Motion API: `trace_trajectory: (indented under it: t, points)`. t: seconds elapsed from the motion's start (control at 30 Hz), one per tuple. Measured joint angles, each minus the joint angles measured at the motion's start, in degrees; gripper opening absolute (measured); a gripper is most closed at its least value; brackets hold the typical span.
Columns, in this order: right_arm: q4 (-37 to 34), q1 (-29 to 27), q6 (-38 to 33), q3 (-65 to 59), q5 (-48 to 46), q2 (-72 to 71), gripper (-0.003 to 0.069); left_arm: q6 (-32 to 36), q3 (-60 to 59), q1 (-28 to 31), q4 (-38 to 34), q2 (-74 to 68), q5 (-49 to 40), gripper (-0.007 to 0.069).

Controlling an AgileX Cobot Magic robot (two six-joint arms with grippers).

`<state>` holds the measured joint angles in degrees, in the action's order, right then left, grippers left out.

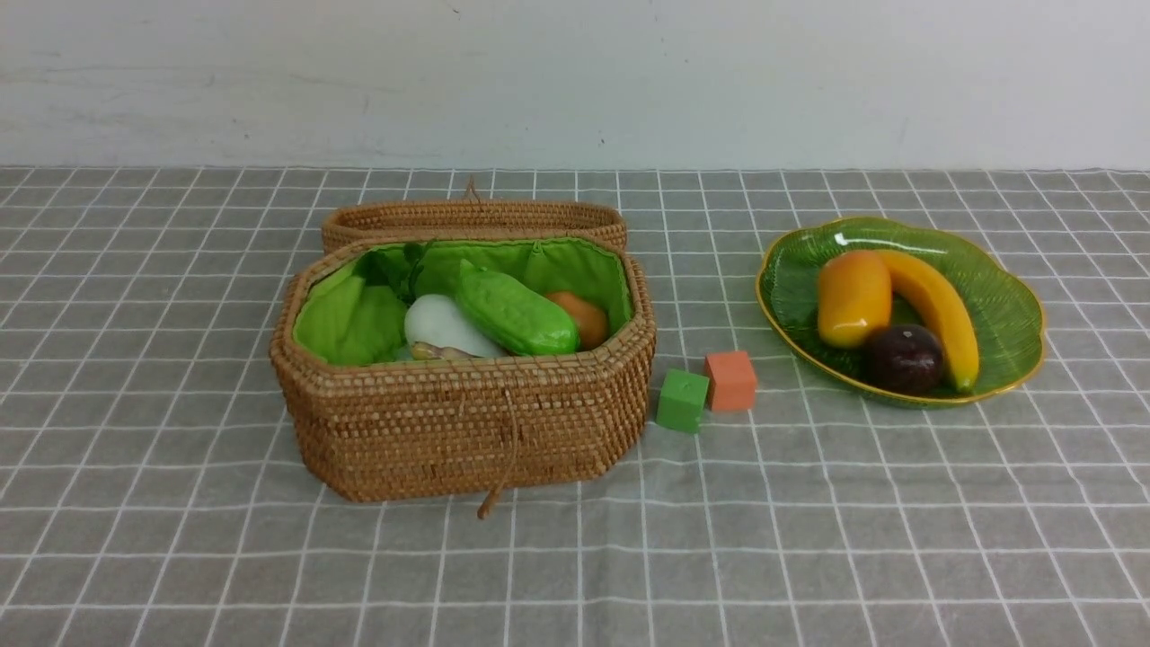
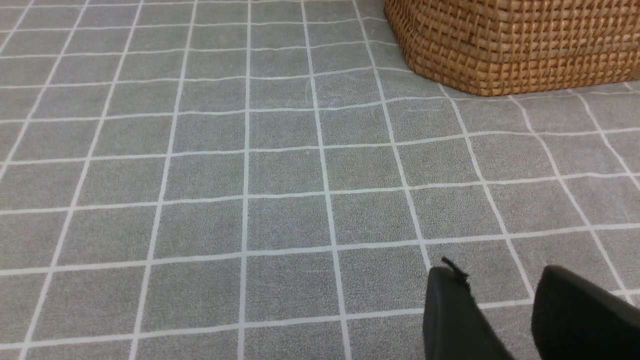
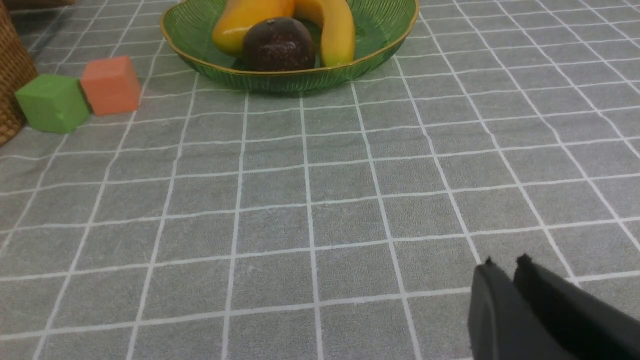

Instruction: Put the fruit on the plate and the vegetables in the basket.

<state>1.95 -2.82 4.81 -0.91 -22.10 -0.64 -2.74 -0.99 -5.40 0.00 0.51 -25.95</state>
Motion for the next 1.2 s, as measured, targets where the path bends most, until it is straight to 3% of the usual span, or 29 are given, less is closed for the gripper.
trace_trajectory:
  t: [1.2]
  points:
    - [0.00,0.00,0.00,0.00,0.02,0.00,0.0108,0.00,0.00,0.00,0.00,0.00,0.00,0.0239]
